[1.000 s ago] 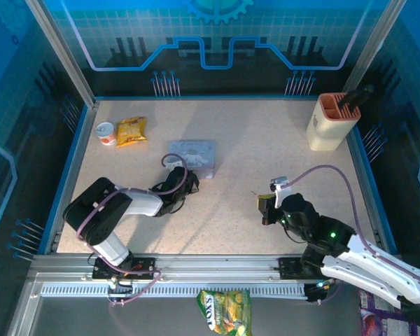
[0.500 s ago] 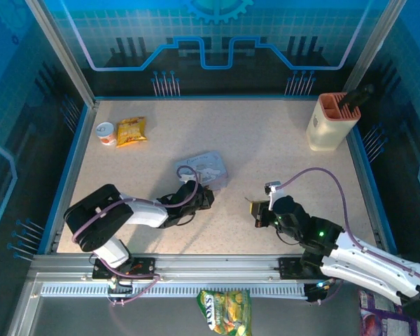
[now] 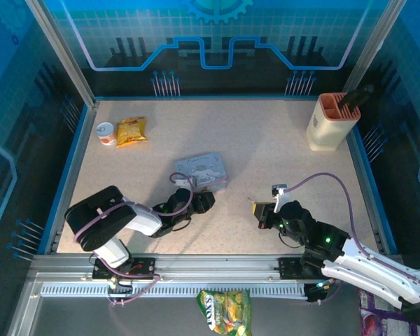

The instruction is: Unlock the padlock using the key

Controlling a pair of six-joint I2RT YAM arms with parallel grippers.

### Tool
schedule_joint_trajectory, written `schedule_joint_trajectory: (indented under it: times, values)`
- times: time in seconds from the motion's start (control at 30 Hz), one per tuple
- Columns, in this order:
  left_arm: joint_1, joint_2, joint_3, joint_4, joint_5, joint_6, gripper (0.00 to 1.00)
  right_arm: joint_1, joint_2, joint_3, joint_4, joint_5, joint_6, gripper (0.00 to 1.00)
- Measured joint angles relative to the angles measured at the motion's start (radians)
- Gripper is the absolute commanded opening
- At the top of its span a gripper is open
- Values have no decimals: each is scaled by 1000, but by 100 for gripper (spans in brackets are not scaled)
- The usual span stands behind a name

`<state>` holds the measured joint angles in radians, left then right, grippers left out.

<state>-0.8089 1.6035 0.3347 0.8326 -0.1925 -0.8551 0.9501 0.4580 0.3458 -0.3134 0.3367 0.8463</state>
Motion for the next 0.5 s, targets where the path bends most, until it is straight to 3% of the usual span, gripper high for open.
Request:
schedule_joint_trajectory:
  times: [0.13,0.37,0.5]
  values:
    - [0,-76,-4,-101,-24,5,54,1,-3,-2,0,3,3,0]
    - [-16,-252,41,-472,-132,16,58,23,-16,-8,2,4,8,0]
    - [-64,-271,103,-651,-206,11,60,34,-9,-8,5,6,8,0]
